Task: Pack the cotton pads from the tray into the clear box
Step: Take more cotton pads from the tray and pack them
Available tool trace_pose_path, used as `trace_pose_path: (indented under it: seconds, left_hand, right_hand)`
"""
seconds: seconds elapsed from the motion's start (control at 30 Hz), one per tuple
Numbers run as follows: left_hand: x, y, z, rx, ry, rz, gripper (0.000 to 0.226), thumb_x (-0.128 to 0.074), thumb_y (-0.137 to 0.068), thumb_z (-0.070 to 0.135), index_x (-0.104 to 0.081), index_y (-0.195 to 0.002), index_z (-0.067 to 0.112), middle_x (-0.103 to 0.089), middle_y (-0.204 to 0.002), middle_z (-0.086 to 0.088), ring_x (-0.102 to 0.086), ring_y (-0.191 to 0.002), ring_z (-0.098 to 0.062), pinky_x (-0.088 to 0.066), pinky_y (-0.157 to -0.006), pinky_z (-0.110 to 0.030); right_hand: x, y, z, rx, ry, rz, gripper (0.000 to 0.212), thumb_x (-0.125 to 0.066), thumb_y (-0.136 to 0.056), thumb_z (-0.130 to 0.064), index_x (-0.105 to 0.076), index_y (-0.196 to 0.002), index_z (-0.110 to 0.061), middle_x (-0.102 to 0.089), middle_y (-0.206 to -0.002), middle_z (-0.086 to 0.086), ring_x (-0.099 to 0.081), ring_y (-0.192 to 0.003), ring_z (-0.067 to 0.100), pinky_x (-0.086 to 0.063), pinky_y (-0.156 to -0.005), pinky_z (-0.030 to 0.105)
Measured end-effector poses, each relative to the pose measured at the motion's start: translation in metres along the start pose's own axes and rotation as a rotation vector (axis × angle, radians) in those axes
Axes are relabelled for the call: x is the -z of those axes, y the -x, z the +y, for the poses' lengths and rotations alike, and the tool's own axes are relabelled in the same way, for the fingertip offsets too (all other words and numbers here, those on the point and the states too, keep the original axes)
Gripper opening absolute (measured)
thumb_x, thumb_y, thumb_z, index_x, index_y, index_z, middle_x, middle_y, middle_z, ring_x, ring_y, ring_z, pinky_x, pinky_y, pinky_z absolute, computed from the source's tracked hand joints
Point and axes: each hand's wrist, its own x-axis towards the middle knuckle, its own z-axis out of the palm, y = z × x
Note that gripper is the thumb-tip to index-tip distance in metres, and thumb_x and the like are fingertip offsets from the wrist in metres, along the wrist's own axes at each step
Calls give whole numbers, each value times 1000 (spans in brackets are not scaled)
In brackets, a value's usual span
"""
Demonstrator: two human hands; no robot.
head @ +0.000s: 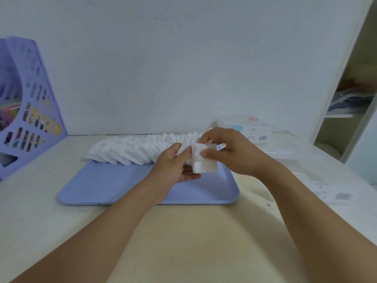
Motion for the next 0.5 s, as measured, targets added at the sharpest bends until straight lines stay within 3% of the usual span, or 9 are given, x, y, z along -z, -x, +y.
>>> trace_pose_path:
  seconds: [0.27,0.4,0.5]
  left_hand:
    - [1,-1,-2,7,3,3,15,-55,-103,24,-68,-103,17,-77,-94,-7,-76,-88,-28,-61,-68,-33]
    - [1,-1,-2,16,20,-29,15,-55,-103,20,-67,-109,14,-77,-100,-9,-75,-94,-30,-62,-72,-35]
    - [-1,0,1,43,126,-49,19,-54,-103,16,-66,-117,12,-75,-109,-12,-75,-98,-29,-62,-74,-35]
  right_hand:
    - [-1,-1,2,16,9,-3,24,-78,-88,-21,-67,-100,-38,-66,-98,-28,-62,-89,1,-46,-72,9]
    - [0,-1,5,-32,56,-22,15,-76,-90,-24,-65,-97,-31,-66,-105,-10,-59,-92,2,-49,-73,18]
    - [1,-1,4,-68,-62,-68,10,-70,-95,-18,-68,-102,-12,-67,-96,0,-61,-83,8,-48,-75,19]
